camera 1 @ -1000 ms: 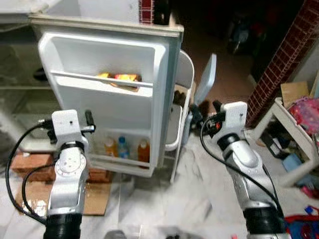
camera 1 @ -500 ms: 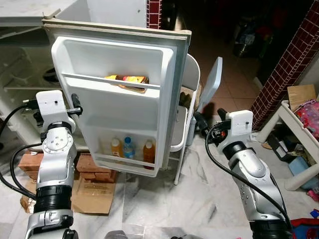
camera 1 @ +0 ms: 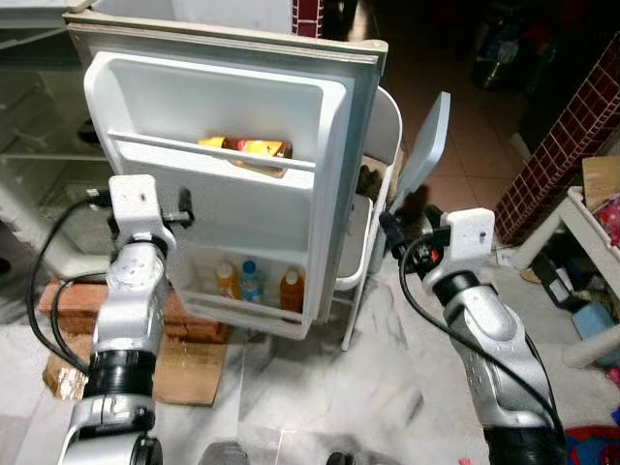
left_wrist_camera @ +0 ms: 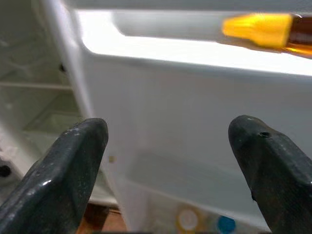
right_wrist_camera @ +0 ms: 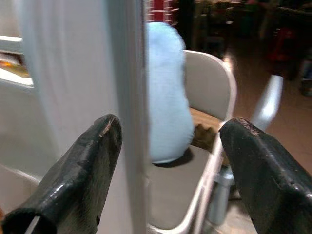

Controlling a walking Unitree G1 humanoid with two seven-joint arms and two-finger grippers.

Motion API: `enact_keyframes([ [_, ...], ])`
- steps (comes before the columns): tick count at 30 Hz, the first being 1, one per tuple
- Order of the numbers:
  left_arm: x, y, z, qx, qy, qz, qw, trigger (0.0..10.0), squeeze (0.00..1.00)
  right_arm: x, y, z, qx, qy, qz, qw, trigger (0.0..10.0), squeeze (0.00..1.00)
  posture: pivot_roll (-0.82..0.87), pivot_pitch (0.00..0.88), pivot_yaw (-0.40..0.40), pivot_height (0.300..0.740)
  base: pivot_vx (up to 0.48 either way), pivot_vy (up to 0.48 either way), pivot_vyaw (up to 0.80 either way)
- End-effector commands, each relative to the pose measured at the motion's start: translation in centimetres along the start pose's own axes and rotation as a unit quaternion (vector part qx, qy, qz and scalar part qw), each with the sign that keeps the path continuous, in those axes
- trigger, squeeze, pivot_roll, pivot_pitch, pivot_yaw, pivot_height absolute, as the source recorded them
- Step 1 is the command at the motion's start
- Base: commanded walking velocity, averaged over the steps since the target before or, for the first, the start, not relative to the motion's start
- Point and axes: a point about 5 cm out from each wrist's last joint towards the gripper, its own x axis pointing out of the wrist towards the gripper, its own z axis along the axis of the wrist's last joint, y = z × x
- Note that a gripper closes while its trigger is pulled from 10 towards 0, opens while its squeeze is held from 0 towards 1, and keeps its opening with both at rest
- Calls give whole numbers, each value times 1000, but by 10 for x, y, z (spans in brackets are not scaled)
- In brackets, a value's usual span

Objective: Restocking fridge

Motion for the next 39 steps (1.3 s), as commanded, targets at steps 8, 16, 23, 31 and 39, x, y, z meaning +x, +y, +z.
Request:
enact_keyframes([
  [8,-27,5,-13,-27,11,38,999,10000,0,21,-12,10,-17,-9,-15,1000,10000,0,72,0,-25,740,0,0,-584],
  [16,-35,16,-13,-53,10,55,997,10000,0,45,-24,22,-34,-23,-29,999,10000,0,95,0,-36,740,0,0,-800],
  [23,-47,7,-17,-56,18,50,997,10000,0,62,-25,32,-31,-41,-32,998,10000,0,104,0,-40,740,0,0,-645],
  [31,-52,9,-17,-38,8,57,998,10000,0,55,-19,20,-29,-27,-18,999,10000,0,104,0,-37,740,0,0,0],
  [39,-52,8,-14,-30,7,52,998,10000,0,56,-18,16,-37,-30,-14,999,10000,0,110,0,-36,740,0,0,0],
])
